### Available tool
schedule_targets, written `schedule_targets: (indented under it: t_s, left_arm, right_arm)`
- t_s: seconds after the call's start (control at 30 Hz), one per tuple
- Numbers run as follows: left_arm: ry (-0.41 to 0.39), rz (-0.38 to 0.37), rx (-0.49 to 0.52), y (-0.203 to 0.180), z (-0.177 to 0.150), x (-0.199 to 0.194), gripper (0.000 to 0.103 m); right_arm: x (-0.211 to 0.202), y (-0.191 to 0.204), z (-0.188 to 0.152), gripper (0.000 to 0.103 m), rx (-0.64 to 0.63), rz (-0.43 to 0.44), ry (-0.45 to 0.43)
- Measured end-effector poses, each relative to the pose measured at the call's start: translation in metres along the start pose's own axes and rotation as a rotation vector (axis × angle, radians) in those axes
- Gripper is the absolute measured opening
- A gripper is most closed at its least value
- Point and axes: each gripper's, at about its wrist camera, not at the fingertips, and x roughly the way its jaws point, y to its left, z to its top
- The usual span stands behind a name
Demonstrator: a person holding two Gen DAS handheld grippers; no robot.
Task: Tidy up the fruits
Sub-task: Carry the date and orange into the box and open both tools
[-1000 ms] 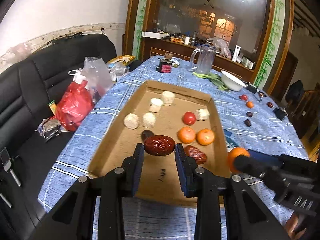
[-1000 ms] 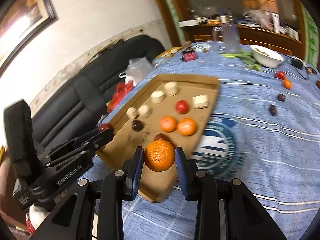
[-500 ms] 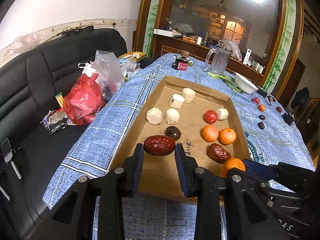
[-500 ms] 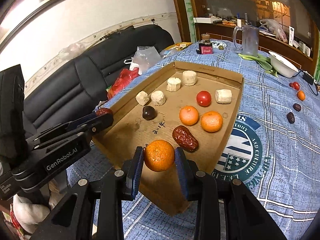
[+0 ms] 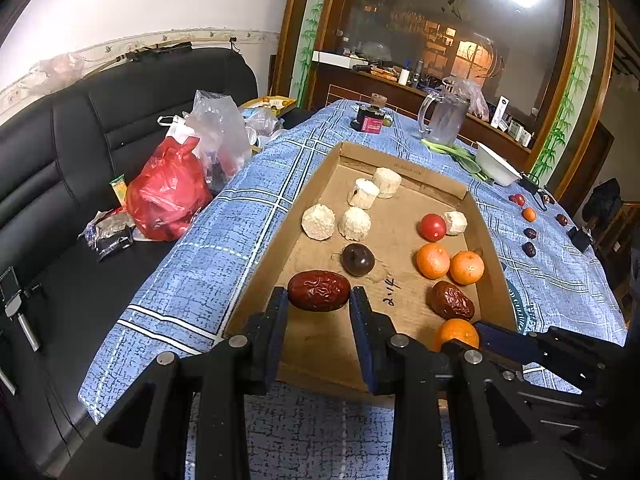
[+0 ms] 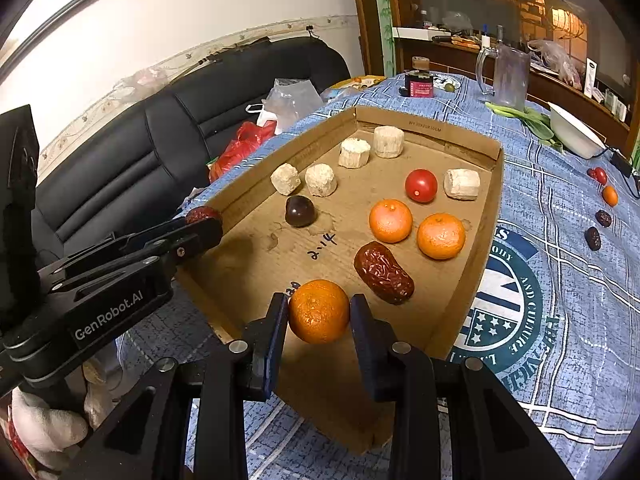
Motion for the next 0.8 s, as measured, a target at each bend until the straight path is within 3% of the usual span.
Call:
schedule_targets:
  t_s: [0.3,0.4,0.47,0.8]
  left_arm:
    - [0.008,0.008,-0.017,0.001,-0.001,0.003,0.031]
    - [0.005,0.006,-0.022,0.001,-0.001,0.002,0.046]
    - [-0.001,0.005,-0.023,0.002,0.0,0.0,0.047]
    - [-0.042,0.006,-0.006,-0.007,0.004,-0.015,0.069]
  right_arm:
    - [0.004,-0.005,-0.001,0.036,0.012,-0.001,0.003]
    - [0.003,-0.006,-0.002,0.045,0.014,-0.004,-0.005]
    - [0.001,-0.005,-0.002,0.052,0.011,-0.002,-0.013]
    - [-0.022,-0.005,-0.005,0.052,-0.004,-0.031,-0.067]
